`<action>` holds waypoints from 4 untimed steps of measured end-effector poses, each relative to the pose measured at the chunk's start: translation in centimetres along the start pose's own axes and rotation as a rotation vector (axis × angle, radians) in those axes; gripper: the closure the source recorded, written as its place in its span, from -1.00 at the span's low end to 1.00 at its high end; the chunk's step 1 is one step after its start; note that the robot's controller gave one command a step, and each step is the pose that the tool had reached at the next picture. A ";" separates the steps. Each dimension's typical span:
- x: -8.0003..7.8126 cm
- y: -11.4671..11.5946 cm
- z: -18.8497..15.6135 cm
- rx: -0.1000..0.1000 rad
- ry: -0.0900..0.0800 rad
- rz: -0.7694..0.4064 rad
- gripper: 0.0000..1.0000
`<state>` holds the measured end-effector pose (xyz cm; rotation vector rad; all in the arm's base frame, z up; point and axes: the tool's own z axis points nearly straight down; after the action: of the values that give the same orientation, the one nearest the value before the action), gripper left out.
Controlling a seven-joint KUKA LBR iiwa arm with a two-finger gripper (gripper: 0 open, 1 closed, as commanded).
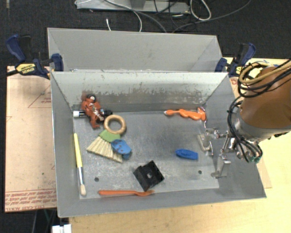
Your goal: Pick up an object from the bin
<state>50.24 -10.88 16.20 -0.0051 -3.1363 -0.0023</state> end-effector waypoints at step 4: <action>-4.5 3.3 5.1 0.000 -0.014 0.027 -1.00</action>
Offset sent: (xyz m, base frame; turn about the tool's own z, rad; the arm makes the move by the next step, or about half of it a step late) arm 0.0487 0.0271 -0.0920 -0.0404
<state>54.70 -7.60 11.08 -0.0474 -3.1494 -0.0017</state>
